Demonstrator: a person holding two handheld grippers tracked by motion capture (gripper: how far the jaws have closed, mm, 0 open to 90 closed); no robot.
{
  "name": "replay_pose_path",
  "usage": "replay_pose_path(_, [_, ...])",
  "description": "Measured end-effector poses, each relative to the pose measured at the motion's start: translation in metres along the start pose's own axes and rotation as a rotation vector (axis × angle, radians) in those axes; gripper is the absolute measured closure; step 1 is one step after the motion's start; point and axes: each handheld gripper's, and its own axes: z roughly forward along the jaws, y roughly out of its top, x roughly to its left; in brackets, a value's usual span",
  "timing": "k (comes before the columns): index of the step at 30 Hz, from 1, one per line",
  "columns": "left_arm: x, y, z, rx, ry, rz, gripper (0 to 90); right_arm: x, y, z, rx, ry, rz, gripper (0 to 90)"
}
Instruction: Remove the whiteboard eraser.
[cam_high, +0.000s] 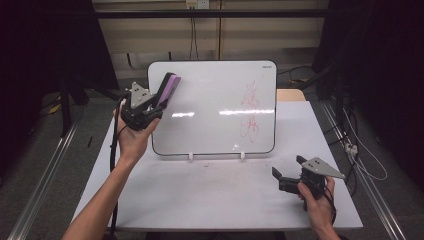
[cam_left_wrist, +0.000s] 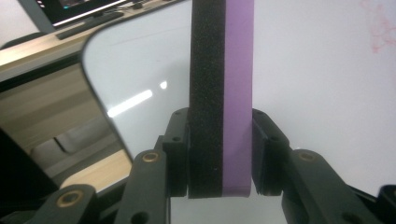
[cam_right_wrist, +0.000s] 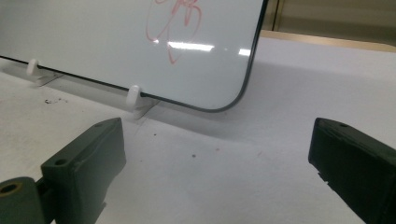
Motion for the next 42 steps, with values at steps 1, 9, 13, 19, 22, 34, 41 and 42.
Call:
replay_pose_path(1, [-0.004, -0.003, -0.001, -0.005, -0.021, -0.012, 64.0, 0.0, 0.0, 0.0, 0.0, 0.008, 0.0, 3.7])
replay_pose_path(9, [-0.019, -0.012, -0.005, -0.032, -0.085, -0.026, 63.9, 0.004, 0.002, 0.001, -0.01, 0.056, 0.018, 4.0])
replay_pose_path(13, [-0.029, -0.014, -0.008, -0.046, -0.121, -0.038, 64.0, 0.006, 0.004, 0.002, -0.031, 0.083, 0.045, 5.0])
replay_pose_path(19, [-0.044, -0.014, -0.011, -0.066, -0.17, -0.041, 63.9, 0.011, 0.009, 0.001, -0.078, 0.084, 0.058, 6.0])
replay_pose_path(22, [-0.052, -0.012, -0.011, -0.07, -0.194, -0.044, 63.9, 0.016, 0.013, 0.002, -0.073, 0.105, 0.041, 3.6])
replay_pose_path(34, [-0.081, -0.004, -0.008, -0.083, -0.282, -0.035, 63.9, 0.036, 0.056, 0.01, -0.11, 0.255, 0.018, 2.6])
replay_pose_path(41, [-0.096, -0.012, -0.001, -0.085, -0.309, -0.075, 63.9, 0.051, 0.066, 0.031, -0.131, 0.334, 0.069, 6.6])
replay_pose_path(42, [-0.098, -0.013, -0.001, -0.081, -0.311, -0.078, 63.9, 0.052, 0.068, 0.033, -0.141, 0.336, 0.078, 6.6])
